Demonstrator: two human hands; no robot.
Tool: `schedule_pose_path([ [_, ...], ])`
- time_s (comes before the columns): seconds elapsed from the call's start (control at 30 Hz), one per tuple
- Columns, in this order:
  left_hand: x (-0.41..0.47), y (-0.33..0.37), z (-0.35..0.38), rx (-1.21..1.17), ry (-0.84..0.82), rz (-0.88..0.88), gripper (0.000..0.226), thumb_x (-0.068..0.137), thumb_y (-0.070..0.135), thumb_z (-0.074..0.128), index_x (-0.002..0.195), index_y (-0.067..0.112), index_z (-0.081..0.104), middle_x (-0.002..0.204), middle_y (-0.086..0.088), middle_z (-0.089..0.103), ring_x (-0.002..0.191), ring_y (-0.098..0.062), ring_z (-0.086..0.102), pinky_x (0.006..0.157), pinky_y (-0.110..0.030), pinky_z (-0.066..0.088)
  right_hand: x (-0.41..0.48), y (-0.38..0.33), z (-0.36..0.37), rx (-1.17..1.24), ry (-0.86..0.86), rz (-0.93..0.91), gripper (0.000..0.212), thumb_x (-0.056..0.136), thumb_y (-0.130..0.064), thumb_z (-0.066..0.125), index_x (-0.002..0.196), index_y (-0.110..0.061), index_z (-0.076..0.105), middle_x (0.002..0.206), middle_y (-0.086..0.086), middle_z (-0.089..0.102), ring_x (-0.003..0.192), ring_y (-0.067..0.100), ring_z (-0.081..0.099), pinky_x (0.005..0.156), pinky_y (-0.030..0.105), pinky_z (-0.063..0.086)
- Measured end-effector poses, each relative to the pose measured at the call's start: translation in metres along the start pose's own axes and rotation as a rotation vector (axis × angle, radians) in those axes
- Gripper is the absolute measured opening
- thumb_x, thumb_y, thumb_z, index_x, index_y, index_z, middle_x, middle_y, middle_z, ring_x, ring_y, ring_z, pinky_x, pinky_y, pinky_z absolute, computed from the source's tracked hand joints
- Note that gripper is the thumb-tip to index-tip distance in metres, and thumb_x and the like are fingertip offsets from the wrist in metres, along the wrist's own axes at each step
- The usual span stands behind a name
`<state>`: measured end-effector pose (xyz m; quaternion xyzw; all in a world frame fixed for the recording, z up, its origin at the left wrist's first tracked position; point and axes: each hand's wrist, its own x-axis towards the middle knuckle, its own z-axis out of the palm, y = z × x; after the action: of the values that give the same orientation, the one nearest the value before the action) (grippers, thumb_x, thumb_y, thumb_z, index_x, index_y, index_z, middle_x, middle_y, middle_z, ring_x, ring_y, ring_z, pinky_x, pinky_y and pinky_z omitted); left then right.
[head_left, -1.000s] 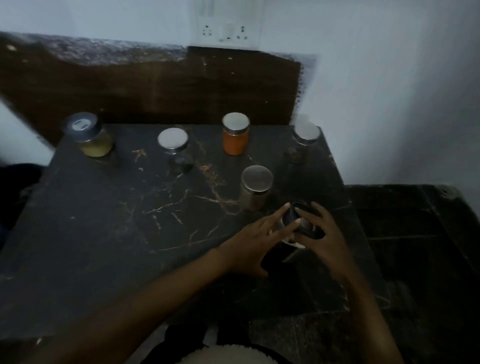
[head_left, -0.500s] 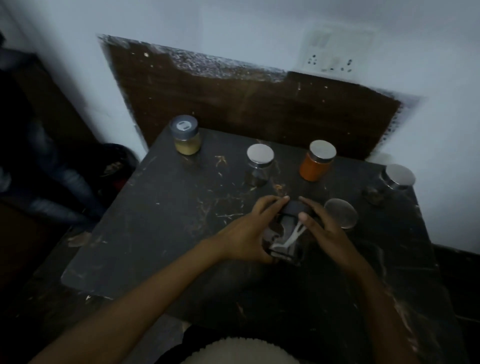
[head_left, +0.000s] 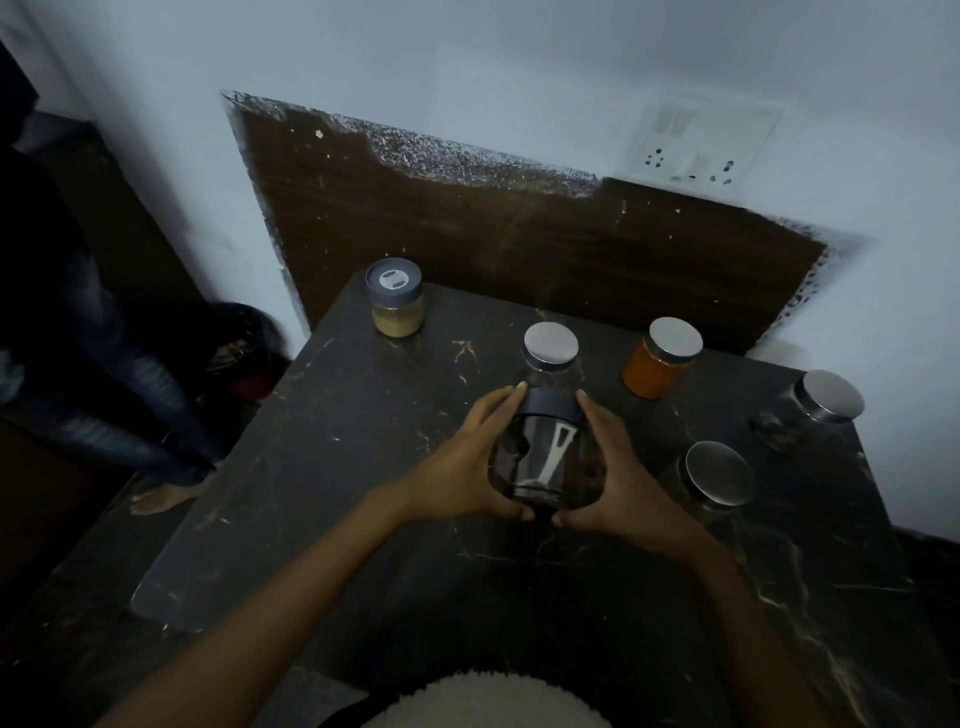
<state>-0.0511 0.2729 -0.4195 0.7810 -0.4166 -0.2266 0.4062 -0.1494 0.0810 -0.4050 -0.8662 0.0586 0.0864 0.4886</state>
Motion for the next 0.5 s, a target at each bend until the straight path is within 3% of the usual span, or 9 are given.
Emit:
schedule_pose_path([
  [0.07, 0.001, 0.001, -0.003, 0.093, -0.019, 0.004, 0.13, 0.06, 0.036, 0.085, 0.143, 0.038, -0.016, 0.154, 0.01, -0.019, 0.142, -0.011, -0.003, 0.111, -0.028, 0.022, 0.002, -0.003, 0.002, -0.049, 0.008, -0.023, 0.125, 0.057, -0.014, 0.083, 0.144, -0.036, -0.004, 0.148, -0.012, 0.002, 0.136, 0.013, 0.018, 0.107, 0.028, 0.033],
  [0.13, 0.003, 0.004, -0.002, 0.153, -0.016, 0.037, 0.13, 0.06, 0.04, 0.084, 0.143, 0.037, -0.015, 0.153, 0.013, -0.02, 0.143, -0.013, -0.004, 0.113, -0.031, 0.021, 0.004, -0.007, 0.006, -0.1, -0.005, -0.043, 0.123, 0.06, -0.014, 0.082, 0.144, -0.034, -0.006, 0.145, -0.018, 0.001, 0.134, 0.009, 0.018, 0.101, 0.016, 0.033],
  [0.2, 0.005, 0.006, -0.001, 0.149, -0.002, 0.062, 0.125, 0.062, 0.036, 0.084, 0.147, 0.03, -0.007, 0.154, 0.01, -0.007, 0.142, -0.016, 0.01, 0.114, -0.034, 0.029, 0.005, -0.012, 0.008, -0.15, 0.014, -0.075, 0.123, 0.059, -0.021, 0.082, 0.143, -0.037, -0.007, 0.143, -0.022, -0.001, 0.137, 0.012, 0.015, 0.107, 0.027, 0.034],
  [0.27, 0.004, 0.005, -0.003, 0.092, 0.038, 0.064, 0.119, 0.063, 0.028, 0.084, 0.148, 0.025, 0.002, 0.15, 0.006, 0.005, 0.137, -0.012, 0.02, 0.11, -0.025, 0.033, 0.004, -0.014, 0.004, -0.161, 0.033, -0.084, 0.124, 0.055, -0.031, 0.082, 0.138, -0.046, -0.009, 0.145, -0.024, -0.003, 0.139, 0.013, 0.012, 0.112, 0.038, 0.029],
  [0.33, 0.001, 0.005, -0.006, 0.019, 0.069, 0.049, 0.117, 0.063, 0.023, 0.085, 0.148, 0.026, 0.005, 0.147, 0.007, 0.01, 0.134, -0.005, 0.022, 0.107, -0.011, 0.03, 0.002, -0.015, -0.005, -0.09, 0.001, -0.056, 0.128, 0.051, -0.033, 0.085, 0.131, -0.056, -0.012, 0.148, -0.021, -0.006, 0.136, 0.008, 0.012, 0.109, 0.032, 0.025],
  [0.4, -0.002, 0.007, -0.01, -0.04, 0.07, 0.03, 0.117, 0.063, 0.021, 0.085, 0.149, 0.026, 0.005, 0.145, 0.011, 0.012, 0.132, -0.001, 0.023, 0.105, -0.007, 0.027, 0.0, -0.015, -0.011, -0.018, -0.061, -0.012, 0.128, 0.046, -0.037, 0.084, 0.126, -0.062, -0.014, 0.151, -0.017, -0.008, 0.133, 0.005, 0.014, 0.106, 0.028, 0.025],
  [0.5, -0.004, 0.009, -0.015, -0.102, 0.011, 0.003, 0.121, 0.064, 0.019, 0.084, 0.148, 0.029, -0.003, 0.148, 0.013, 0.009, 0.134, 0.001, 0.018, 0.102, -0.001, 0.024, 0.0, -0.017, -0.011, -0.007, -0.067, 0.013, 0.126, 0.045, -0.036, 0.083, 0.129, -0.058, -0.008, 0.152, -0.013, 0.0, 0.134, 0.007, 0.019, 0.108, 0.03, 0.028],
])
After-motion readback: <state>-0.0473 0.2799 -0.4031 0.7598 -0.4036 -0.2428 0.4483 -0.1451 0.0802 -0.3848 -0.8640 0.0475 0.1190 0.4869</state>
